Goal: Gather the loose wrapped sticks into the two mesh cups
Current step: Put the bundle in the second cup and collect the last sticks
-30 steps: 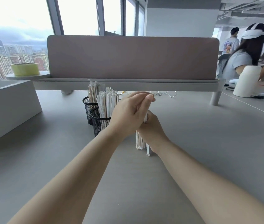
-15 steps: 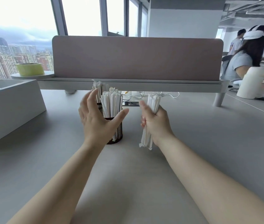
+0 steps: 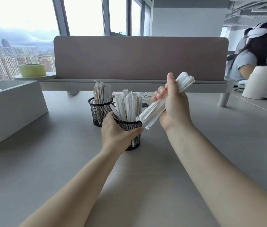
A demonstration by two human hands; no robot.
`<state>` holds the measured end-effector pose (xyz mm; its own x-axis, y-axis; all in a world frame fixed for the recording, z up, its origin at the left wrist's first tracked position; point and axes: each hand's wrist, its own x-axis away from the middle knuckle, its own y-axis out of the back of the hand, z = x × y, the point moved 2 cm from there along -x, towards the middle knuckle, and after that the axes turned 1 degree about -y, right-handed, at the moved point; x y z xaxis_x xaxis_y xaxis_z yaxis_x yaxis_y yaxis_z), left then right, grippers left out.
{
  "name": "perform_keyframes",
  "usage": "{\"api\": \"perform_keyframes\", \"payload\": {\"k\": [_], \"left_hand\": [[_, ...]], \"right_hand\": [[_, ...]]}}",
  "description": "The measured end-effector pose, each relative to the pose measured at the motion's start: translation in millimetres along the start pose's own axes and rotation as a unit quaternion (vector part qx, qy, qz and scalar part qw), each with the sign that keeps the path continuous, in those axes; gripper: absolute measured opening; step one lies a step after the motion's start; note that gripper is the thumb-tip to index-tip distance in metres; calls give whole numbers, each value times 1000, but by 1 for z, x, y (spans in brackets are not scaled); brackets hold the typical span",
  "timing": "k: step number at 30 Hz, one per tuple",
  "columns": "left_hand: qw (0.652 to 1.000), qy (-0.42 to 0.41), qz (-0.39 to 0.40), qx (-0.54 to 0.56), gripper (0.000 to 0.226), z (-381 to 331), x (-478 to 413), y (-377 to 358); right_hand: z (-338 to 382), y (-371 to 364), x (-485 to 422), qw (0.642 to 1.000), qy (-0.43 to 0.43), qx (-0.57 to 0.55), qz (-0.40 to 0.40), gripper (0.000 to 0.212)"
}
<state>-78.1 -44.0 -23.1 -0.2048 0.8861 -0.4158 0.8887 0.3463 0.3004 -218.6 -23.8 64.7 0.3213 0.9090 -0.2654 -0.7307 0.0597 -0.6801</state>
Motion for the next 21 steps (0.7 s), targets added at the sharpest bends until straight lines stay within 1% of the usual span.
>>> {"api": "perform_keyframes", "payload": {"k": [2,4,6,8,10,12,13,15,17,18,19,21], "left_hand": [[1000,-13,15,-5,88,-7,7,-7],[999,-23,31,-5,92,-11,13,-13],[998,-36,41,-13,96,-15,20,-18],[998,-45,49,-17,97,-18,24,-20],[997,-52,57,-16,97,-20,26,-21],[996,-59,61,-16,98,-21,28,-20],[996,-60,62,-14,98,-22,28,-21],[997,-54,61,-7,96,-21,29,-20],[998,-43,56,7,94,-21,29,-18],[998,-36,51,15,95,-21,29,-17],[998,-28,47,24,96,-20,28,-16],[998,-12,39,40,94,-19,28,-15]], "right_hand": [[6,-2,1,1000,2,-24,2,34],[7,-2,1,1000,14,-18,-7,34],[6,0,2,999,32,24,-24,35],[4,2,5,990,65,120,-36,34],[1,2,8,968,99,228,-22,33],[-4,-1,10,945,139,296,28,38],[-7,-3,11,927,167,333,48,38],[-14,-5,10,874,208,436,48,34],[-18,-6,12,827,201,524,41,30],[-19,-6,14,811,190,551,44,28],[-19,-4,15,802,177,569,50,26],[-21,-1,16,795,141,587,61,17]]}}
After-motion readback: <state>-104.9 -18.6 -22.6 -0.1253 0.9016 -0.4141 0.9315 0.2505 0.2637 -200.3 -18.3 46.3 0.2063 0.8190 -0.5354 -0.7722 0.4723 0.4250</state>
